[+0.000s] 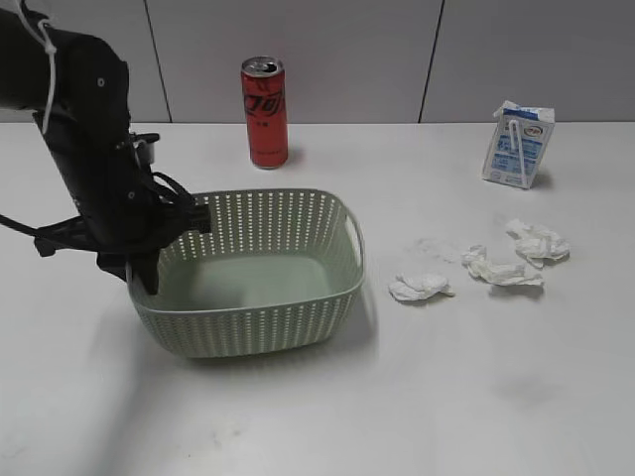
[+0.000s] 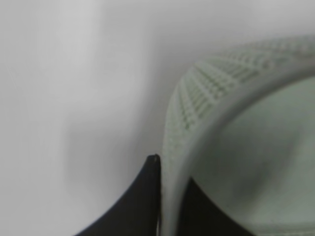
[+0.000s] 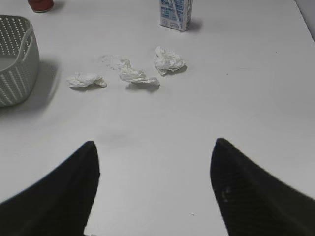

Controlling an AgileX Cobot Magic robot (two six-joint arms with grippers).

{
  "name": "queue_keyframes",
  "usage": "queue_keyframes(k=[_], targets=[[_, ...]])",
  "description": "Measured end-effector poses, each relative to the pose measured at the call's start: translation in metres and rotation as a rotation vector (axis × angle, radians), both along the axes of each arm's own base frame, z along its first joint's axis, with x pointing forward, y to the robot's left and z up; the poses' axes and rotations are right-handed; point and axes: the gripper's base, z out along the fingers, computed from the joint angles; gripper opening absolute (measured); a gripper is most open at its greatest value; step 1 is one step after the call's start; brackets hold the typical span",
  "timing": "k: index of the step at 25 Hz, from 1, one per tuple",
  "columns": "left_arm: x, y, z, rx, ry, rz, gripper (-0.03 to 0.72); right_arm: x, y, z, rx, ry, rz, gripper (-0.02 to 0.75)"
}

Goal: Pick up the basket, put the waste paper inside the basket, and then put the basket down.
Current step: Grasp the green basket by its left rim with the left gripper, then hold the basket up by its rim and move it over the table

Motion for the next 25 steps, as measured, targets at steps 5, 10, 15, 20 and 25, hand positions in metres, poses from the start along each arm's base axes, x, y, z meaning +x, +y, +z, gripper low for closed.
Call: queue_keyframes(k=[5,10,15,20,25], targets=[[-0.003,0.007,0.018,0.004,-0.021,-0.043,0.006,0.000,0.000,0.000,0.000,0.000,0.000,0.530],[-0.007,0.012,0.040,-0.058,-0.058,-0.083,0.006,0.000,0.000,0.000,0.000,0.000,0.000,0.530],[-0.030,0.021,0.035,-0.054,-0.028,-0.104,0.006,0.000,0.000,0.000,0.000,0.000,0.000,0.530],[-0.048,0.030,0.028,-0.049,-0.024,-0.106,0.006,0.000,0.000,0.000,0.000,0.000,0.000,0.529],[-0.047,0.029,0.031,-0.069,-0.056,-0.135,0.006,0.013,0.001,0.000,-0.008,0.085,-0.009,0.529]])
